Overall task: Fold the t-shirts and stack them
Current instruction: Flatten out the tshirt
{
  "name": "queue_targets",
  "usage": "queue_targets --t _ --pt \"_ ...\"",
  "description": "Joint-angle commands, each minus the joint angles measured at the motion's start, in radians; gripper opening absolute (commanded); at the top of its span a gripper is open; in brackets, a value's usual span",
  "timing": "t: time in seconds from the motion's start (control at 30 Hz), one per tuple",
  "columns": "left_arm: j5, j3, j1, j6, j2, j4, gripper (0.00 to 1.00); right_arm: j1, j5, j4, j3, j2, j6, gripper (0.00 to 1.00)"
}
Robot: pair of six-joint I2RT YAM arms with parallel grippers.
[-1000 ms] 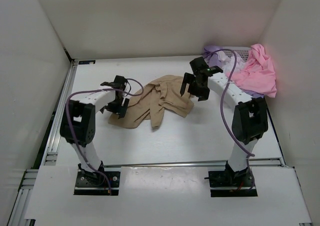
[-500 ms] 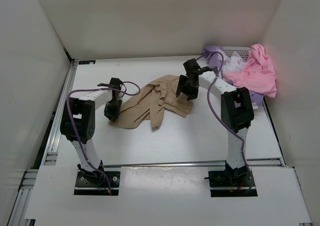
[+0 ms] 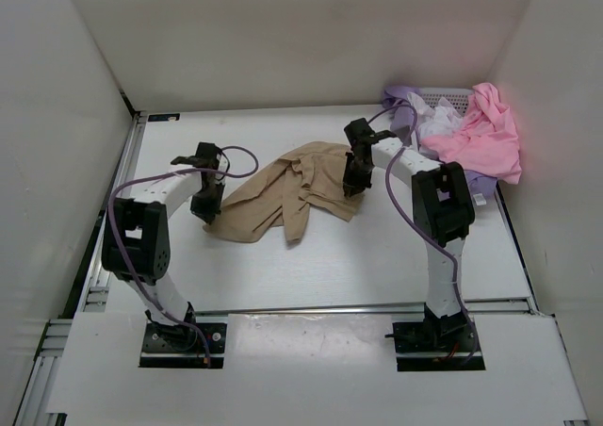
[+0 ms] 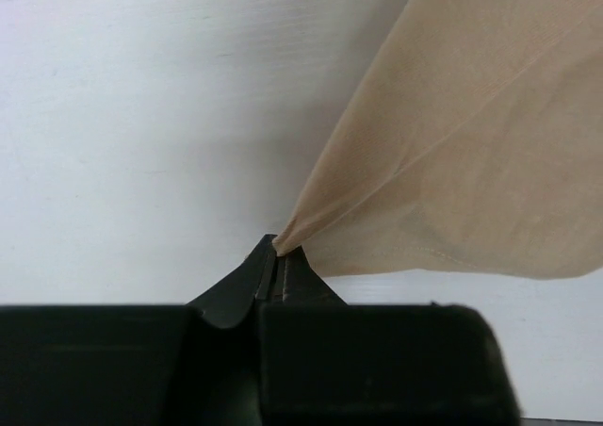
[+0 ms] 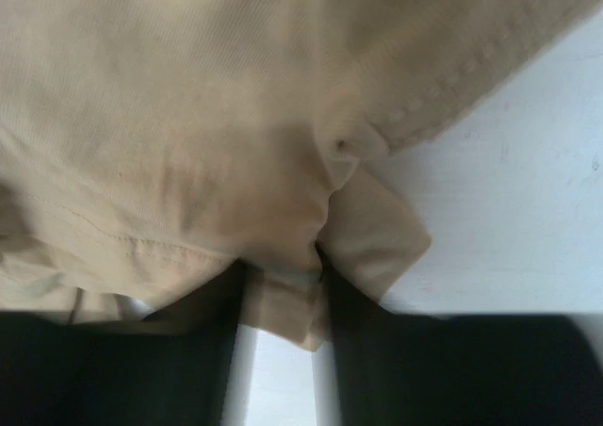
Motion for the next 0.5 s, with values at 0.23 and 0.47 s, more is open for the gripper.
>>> queue_targets --t 0.23,0.47 --pt "-0.285 0.056 0.07 -0.001 -0.135 0.007 0.1 -0.003 0.214 -0.019 0.037 -0.211 -0.044 0.0" --pt "-0.433 0.343 0.165 -0.001 -0.276 0.016 0.1 -0.06 0.409 -0.048 0.069 -0.592 -0.165 0.0"
